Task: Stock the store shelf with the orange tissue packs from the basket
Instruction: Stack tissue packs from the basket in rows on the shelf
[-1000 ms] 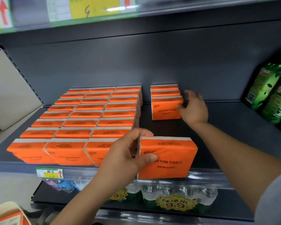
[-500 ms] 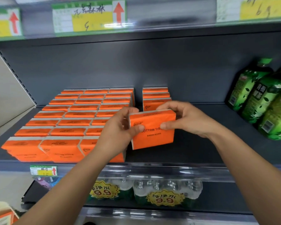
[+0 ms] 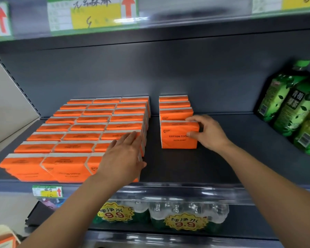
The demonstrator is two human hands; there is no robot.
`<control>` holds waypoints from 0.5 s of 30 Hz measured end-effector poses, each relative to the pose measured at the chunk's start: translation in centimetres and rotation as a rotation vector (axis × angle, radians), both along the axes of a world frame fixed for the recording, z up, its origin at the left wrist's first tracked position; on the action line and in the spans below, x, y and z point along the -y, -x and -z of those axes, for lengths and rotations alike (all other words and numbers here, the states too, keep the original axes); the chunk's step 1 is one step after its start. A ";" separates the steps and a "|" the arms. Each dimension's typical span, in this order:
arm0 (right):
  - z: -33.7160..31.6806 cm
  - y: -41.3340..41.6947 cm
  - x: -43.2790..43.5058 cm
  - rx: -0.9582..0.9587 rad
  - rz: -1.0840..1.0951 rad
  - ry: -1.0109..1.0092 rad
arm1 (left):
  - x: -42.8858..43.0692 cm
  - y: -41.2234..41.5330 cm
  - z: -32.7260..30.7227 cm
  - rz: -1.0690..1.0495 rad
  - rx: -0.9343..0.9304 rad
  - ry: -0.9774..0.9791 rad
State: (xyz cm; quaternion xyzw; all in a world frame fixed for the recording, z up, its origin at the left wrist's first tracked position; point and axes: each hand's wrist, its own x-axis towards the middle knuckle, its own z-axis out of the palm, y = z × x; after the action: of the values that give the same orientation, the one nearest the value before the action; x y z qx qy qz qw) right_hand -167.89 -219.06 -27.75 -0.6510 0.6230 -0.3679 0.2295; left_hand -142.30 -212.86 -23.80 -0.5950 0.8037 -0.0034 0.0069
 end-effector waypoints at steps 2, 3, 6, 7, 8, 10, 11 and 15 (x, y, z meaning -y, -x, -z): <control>0.1 -0.3 0.6 -0.065 0.019 0.065 | 0.0 0.0 0.0 0.007 -0.008 0.011; 0.2 -0.4 0.9 -0.093 0.031 0.095 | -0.1 -0.1 0.0 0.012 -0.010 0.017; 0.6 -0.6 1.6 -0.159 0.075 0.155 | -0.1 -0.1 0.1 0.026 -0.019 0.031; 0.7 -0.6 1.7 -0.178 0.089 0.167 | 0.0 -0.2 0.2 0.029 -0.024 0.035; 0.8 -0.7 1.8 -0.196 0.102 0.177 | 0.0 -0.2 0.2 0.031 -0.031 0.040; 1.2 -0.9 1.9 -0.229 0.126 0.198 | 0.1 -0.3 0.2 0.036 -0.037 0.046; 1.3 -1.0 1.9 -0.248 0.139 0.212 | 0.1 -0.3 0.2 0.039 -0.037 0.048; 1.6 -1.3 1.9 -0.306 0.166 0.236 | 0.0 -0.4 0.3 0.047 -0.030 0.057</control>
State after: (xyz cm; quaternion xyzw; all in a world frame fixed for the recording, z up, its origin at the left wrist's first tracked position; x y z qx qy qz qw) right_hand -166.55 -220.91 -29.31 -0.6682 0.6545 -0.3528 0.0233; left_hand -141.93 -212.89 -24.08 -0.5758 0.8171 -0.0176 -0.0220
